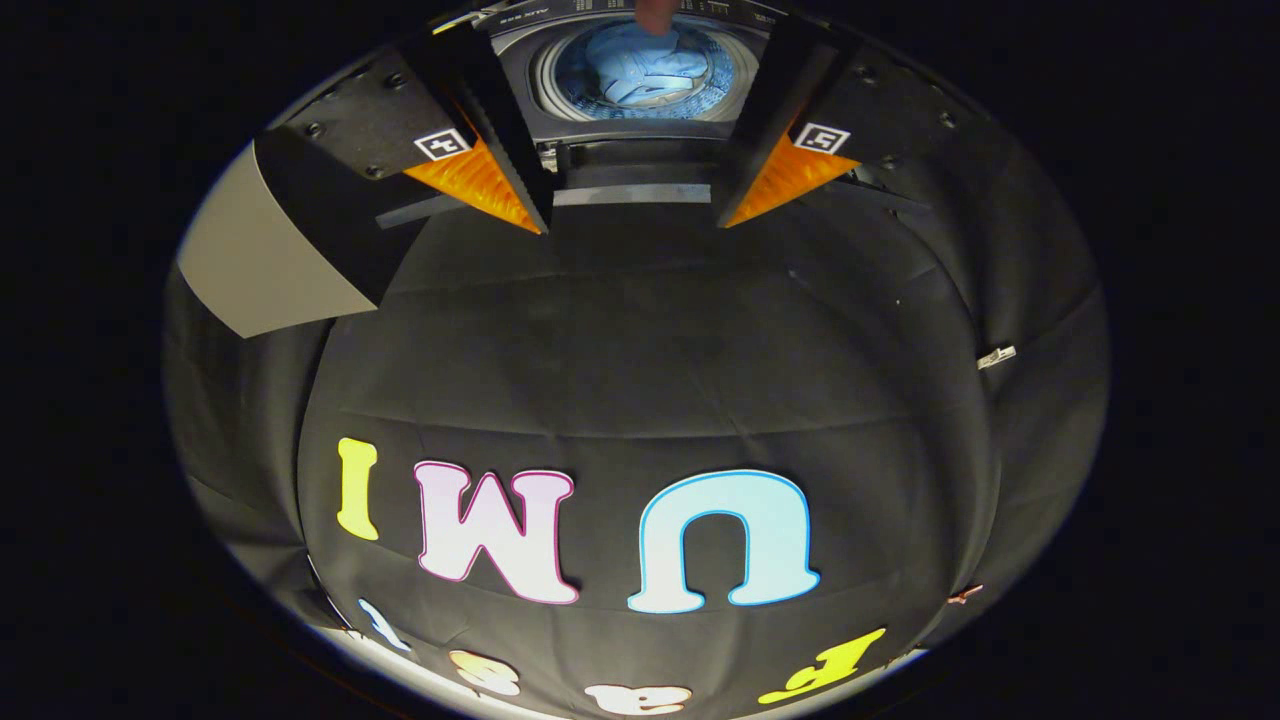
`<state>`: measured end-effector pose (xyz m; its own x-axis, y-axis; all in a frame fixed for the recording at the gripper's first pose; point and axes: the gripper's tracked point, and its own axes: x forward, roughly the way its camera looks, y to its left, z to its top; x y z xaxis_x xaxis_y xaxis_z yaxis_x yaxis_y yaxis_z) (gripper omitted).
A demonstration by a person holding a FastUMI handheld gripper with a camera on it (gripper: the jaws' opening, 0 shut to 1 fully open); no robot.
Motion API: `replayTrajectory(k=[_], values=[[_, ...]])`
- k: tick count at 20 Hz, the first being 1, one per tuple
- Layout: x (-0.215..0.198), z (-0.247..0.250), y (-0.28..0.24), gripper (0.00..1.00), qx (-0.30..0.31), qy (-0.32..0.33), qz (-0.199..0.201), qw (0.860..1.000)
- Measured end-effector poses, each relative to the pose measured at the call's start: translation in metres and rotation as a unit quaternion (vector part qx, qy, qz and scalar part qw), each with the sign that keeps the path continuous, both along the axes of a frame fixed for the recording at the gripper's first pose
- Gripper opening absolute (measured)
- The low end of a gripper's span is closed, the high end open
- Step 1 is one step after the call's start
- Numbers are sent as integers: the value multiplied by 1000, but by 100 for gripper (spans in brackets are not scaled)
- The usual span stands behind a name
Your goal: Put the clothes into the washing machine and then close the washing machine lid.
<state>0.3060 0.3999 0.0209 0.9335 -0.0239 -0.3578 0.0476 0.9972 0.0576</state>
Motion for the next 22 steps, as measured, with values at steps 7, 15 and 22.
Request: replayTrajectory(k=[7,15,22], values=[[-20,-7,0,100,-1,-20,6,1000],[-53,-108,17,100,-2,52,20,998],[-86,-190,9,99,-41,104,34,993]])
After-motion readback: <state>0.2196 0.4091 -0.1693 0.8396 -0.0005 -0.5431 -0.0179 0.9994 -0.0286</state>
